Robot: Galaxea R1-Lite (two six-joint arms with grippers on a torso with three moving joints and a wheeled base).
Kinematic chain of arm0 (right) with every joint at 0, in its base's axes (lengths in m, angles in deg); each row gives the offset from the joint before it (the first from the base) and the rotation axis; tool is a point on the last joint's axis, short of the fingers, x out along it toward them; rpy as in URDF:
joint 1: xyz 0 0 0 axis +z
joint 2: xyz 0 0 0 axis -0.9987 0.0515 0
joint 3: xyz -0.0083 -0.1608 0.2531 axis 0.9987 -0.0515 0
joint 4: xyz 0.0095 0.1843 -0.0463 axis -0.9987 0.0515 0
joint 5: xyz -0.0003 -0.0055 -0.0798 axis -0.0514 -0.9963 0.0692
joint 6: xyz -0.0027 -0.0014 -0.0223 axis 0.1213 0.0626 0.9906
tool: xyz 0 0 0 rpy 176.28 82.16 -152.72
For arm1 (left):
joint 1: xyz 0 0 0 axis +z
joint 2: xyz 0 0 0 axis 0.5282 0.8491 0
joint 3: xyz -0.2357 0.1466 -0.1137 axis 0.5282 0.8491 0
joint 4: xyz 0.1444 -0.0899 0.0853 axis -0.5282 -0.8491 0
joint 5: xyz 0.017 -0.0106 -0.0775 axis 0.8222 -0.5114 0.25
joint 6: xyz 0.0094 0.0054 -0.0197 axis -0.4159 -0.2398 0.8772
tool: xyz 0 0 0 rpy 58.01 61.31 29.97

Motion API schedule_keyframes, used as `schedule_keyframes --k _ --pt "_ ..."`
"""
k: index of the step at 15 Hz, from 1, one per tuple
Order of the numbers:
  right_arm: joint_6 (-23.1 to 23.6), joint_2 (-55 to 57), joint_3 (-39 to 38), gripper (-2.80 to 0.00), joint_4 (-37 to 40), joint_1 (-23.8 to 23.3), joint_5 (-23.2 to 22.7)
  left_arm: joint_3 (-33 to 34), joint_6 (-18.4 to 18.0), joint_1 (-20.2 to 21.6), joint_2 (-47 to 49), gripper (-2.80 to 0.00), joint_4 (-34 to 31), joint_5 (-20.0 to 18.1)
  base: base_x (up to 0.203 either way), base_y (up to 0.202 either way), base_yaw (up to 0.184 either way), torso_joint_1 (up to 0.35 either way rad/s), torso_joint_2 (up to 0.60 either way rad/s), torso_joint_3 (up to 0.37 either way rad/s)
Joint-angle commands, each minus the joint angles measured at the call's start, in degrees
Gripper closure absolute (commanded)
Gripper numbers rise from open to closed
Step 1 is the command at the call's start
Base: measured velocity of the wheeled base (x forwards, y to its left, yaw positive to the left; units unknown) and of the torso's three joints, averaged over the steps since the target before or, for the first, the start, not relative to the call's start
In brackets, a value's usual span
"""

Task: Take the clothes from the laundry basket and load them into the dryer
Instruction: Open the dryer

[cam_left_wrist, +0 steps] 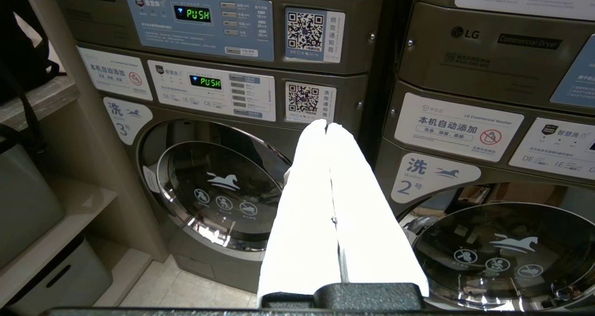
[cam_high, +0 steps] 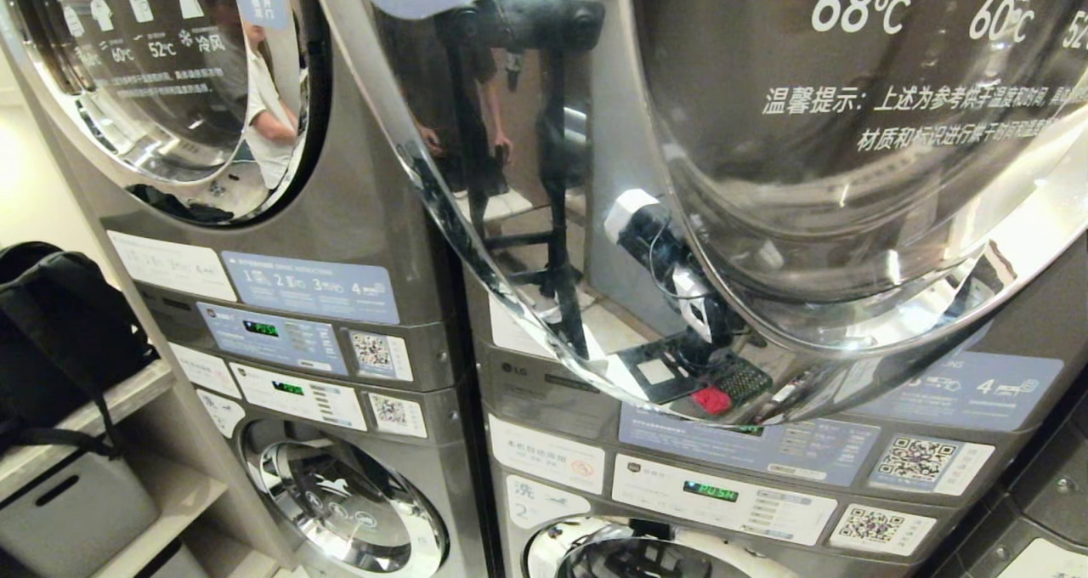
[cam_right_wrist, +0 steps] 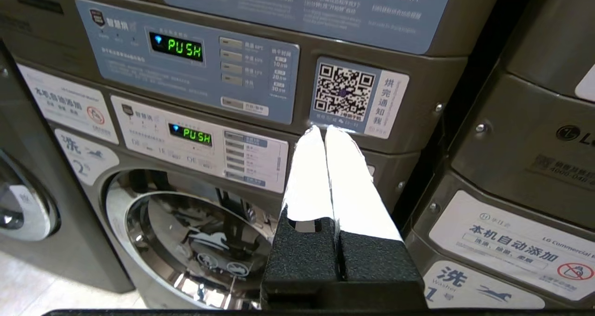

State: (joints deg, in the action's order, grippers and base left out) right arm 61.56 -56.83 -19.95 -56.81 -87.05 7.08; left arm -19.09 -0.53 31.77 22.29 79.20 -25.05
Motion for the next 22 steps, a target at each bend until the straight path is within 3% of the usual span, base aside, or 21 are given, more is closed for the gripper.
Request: schedule_keyframes --k 1,10,19,22 --pt "0.0 -0.7 -0.1 0.0 0.4 -0.1 0.1 0.0 0.0 0.0 0.0 0.0 0.0 0.0 0.0 0.0 0.0 0.0 0.0 0.0" --pt "-1.2 -0.7 -0.1 0.0 0.4 -0.1 0.2 0.0 -0.1 0.0 0.0 0.0 0.0 0.0 0.002 0.004 -0.103 0.001 0.0 0.003" --pt "-4.8 -0.7 -0.1 0.0 0.3 -0.1 0.5 0.0 0.0 0.0 0.0 0.0 0.0 0.0 0.0 0.0 0.0 0.0 0.0 0.0" --pt "-6.4 -0.7 -0.1 0.0 0.2 -0.1 0.8 0.0 -0.1 0.0 0.0 0.0 0.1 0.0 -0.133 0.0 0.0 0.009 0.01 0.001"
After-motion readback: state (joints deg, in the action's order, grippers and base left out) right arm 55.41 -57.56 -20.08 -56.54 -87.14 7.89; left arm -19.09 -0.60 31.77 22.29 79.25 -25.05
